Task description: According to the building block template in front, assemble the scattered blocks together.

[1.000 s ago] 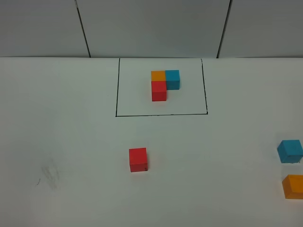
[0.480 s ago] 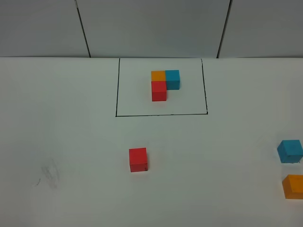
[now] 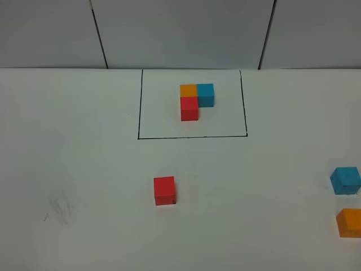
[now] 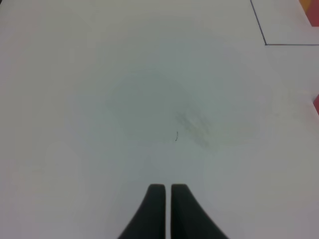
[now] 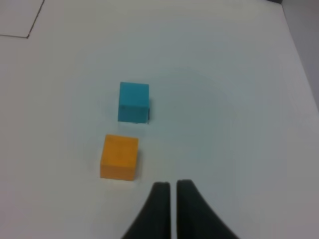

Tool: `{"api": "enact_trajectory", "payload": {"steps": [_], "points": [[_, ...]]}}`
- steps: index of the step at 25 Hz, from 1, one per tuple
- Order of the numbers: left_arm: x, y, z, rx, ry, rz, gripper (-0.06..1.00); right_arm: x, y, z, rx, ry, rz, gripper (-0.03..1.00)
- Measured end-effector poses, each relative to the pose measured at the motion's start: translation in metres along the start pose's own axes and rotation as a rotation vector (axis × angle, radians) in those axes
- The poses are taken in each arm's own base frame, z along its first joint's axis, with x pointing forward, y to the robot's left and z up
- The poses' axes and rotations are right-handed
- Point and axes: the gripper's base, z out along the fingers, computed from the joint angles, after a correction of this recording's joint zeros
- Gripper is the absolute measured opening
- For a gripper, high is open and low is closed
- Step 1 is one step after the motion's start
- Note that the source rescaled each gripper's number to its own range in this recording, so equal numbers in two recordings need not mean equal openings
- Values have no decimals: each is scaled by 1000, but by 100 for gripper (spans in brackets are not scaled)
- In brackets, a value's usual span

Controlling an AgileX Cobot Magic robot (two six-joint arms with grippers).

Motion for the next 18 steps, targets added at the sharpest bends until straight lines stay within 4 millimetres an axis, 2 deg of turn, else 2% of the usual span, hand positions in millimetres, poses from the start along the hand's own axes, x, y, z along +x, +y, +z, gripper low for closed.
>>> {"api": "enact_trajectory", "payload": {"steps": [18], "points": [[0,0,0,0,0,0,0,0,0,0,0,0,0,0]]}}
